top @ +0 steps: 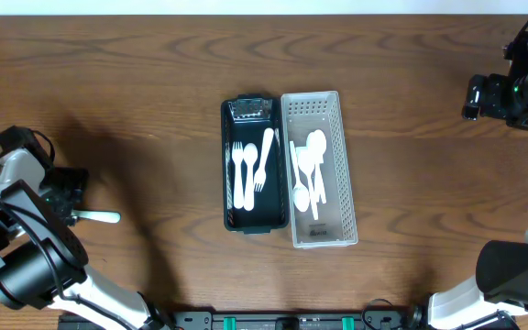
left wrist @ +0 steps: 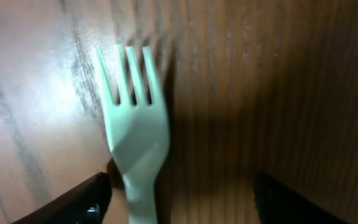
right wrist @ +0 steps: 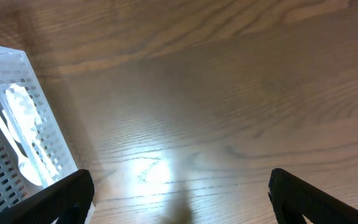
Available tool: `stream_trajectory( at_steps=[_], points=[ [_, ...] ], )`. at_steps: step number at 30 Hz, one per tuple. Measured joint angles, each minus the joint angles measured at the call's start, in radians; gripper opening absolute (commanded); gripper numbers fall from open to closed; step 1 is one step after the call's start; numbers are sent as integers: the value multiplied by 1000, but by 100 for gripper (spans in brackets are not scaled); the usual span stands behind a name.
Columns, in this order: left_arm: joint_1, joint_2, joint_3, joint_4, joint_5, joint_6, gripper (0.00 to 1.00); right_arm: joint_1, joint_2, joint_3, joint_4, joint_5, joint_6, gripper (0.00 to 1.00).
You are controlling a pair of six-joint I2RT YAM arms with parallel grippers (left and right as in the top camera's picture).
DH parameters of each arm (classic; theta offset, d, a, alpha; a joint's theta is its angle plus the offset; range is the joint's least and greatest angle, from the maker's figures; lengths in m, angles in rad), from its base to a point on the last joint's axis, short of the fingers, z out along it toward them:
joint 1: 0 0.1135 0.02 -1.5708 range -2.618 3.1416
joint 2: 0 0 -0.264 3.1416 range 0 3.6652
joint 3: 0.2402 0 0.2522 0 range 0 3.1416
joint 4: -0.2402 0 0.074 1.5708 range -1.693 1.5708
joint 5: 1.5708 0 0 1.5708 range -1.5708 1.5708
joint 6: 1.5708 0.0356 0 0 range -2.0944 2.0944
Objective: Pack container
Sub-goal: 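Move the left gripper back and grasp the last white fork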
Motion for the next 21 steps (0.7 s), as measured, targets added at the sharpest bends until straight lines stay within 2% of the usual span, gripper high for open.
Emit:
stream_trajectory(
  at_steps=[2,8,11,14,18,21],
  points=[
    [0,4,4,4,8,5,63,0,0,0,0,0,0,93],
    [-4,10,11,18,26,14,34,0,0,0,0,0,0,93],
    [-4,10,11,16,26,14,27,0,0,0,0,0,0,92],
    [-4,10,11,15,26,14,24,0,0,0,0,0,0,93],
    [-4,12,16,5,35,24,7,0,0,0,0,0,0,93],
    [-4,16,26,-10,42,51,6,0,0,0,0,0,0,93]
  ],
)
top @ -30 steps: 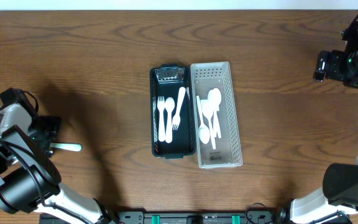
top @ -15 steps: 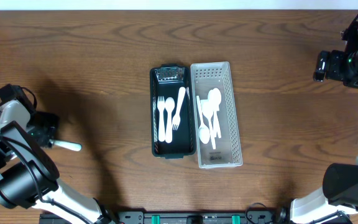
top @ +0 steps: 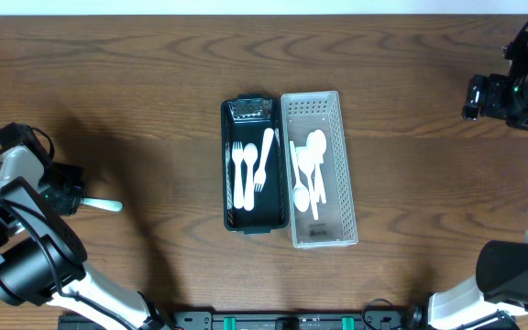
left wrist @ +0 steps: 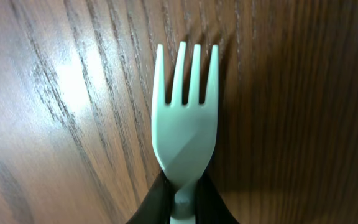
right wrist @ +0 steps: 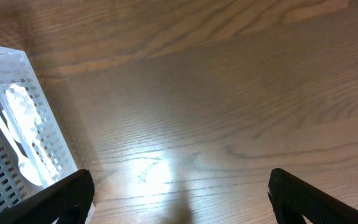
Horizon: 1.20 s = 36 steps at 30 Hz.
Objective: Pack container
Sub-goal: 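Move the left gripper back and grasp the last white fork, then carry the fork with the left gripper and drop it into the black basket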
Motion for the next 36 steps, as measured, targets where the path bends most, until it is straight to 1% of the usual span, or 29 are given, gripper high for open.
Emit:
stream_trajectory(
  at_steps=[6,9,11,15,19,24,27,30,36],
  points=[
    [-31,-8,6,-57,0,64,6,0,0,0,3,0,0,93],
    [-87,-40,-6,-94,10,92,6,0,0,0,4,0,0,93],
    [-145,-99,-6,-98,31,123,6,0,0,0,4,0,0,93],
    [-285,-288,32,-102,91,194,6,0,0,0,6,0,0,93],
    [-479,-465,106,-98,132,283,6,0,0,0,26,0,0,93],
    [-726,-566,134,-101,158,406,6,0,0,0,61,0,0,94],
    [-846,-558,134,-104,159,476,6,0,0,0,78,0,0,94],
    [-939,-518,134,-101,157,521,6,0,0,0,84,0,0,94],
    [-1027,-365,134,-84,156,554,6,1,0,0,85,0,0,95]
  ],
)
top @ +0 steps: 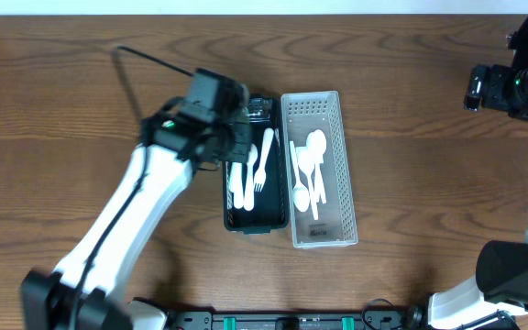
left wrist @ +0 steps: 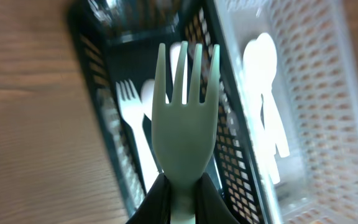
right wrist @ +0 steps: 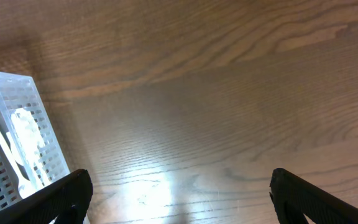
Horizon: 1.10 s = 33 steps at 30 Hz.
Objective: Pack container
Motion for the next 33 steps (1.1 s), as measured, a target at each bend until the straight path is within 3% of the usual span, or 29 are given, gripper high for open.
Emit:
stream_trajectory(
  at_steps=[4,7,9,19,24,33],
  points=[
    [-28,119,0,24,-1,11,7,0,0,0,0,0,0,95],
    [-35,198,0,37,-3,14,35,1,0,0,0,0,0,95],
    [-34,232,-2,37,-6,16,44,0,0,0,0,0,0,95],
    [-34,254,11,34,-59,82,62,1,0,0,37,0,0,97],
    [-34,188,86,43,-140,140,98,29,0,0,126,2,3,99],
    [57,2,150,322,-360,190,98,257,1,-1,555,0,-2,99]
  ],
)
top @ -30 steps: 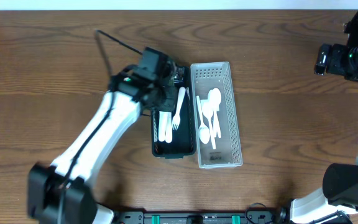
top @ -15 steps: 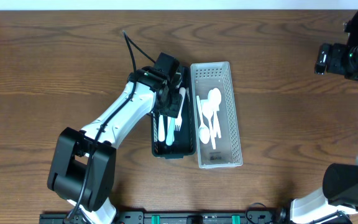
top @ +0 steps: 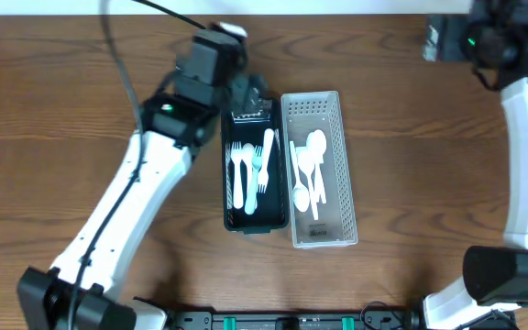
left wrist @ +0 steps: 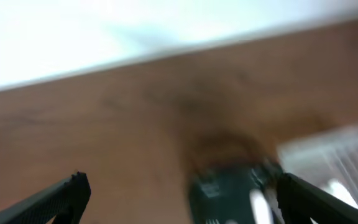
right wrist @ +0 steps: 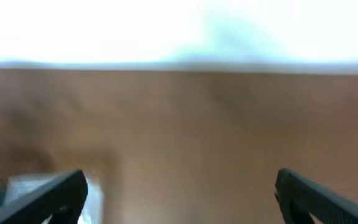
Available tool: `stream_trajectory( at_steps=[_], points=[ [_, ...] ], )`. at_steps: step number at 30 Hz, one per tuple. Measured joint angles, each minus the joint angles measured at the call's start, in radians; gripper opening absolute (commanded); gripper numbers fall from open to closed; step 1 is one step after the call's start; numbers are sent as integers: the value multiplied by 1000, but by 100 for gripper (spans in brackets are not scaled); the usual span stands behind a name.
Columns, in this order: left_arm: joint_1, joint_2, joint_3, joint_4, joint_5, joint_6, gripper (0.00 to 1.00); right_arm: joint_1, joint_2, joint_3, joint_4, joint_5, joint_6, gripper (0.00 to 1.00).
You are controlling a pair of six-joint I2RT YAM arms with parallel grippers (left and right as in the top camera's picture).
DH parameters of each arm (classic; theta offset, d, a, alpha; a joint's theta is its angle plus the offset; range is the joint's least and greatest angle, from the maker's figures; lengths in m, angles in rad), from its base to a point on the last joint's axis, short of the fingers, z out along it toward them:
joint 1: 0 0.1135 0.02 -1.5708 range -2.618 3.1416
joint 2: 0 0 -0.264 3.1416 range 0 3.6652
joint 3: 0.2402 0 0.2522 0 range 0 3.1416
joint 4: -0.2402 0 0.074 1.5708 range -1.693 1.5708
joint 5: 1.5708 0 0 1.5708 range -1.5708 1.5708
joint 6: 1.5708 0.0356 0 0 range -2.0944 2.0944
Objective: Pack container
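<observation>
The black container [top: 256, 216] stands mid-table with white forks [top: 250, 174] lying in it. My left gripper [top: 248, 92] hovers over its far end, open with nothing between its fingers. The blurred left wrist view shows the left gripper [left wrist: 182, 186] with its fingers [left wrist: 73, 190] wide apart, and the container [left wrist: 229, 196] below. My right gripper [top: 440, 39] is up at the table's back edge, right of centre. In its own blurred view the right gripper [right wrist: 179, 186] is also open and holds nothing.
A white perforated basket [top: 340, 147] holding white spoons [top: 307, 165] stands against the black container's right side; a corner of the basket [right wrist: 36, 186] shows in the right wrist view. The left arm [top: 136, 211] slants across the table's left half.
My left gripper was shut on a white fork over the black container; now it is open at the container's far end and the fork lies inside. The right gripper has moved left along the back edge.
A white fork lay on the table at the far left between my open left fingers. Then the gripper was shut on its handle. Later it held the fork over the black container, and now the fork is in there with the gripper open.
</observation>
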Motion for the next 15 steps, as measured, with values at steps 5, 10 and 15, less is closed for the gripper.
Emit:
stream_trajectory(
  at_steps=[5,10,15],
  points=[
    [167,18,0,171,-37,6,98,99,11,-1,325,-8,-23,99],
    [298,32,0,213,-55,11,98,111,45,0,452,-11,-41,99],
    [352,4,-27,215,-58,11,98,105,66,-4,372,-8,-124,99]
  ],
)
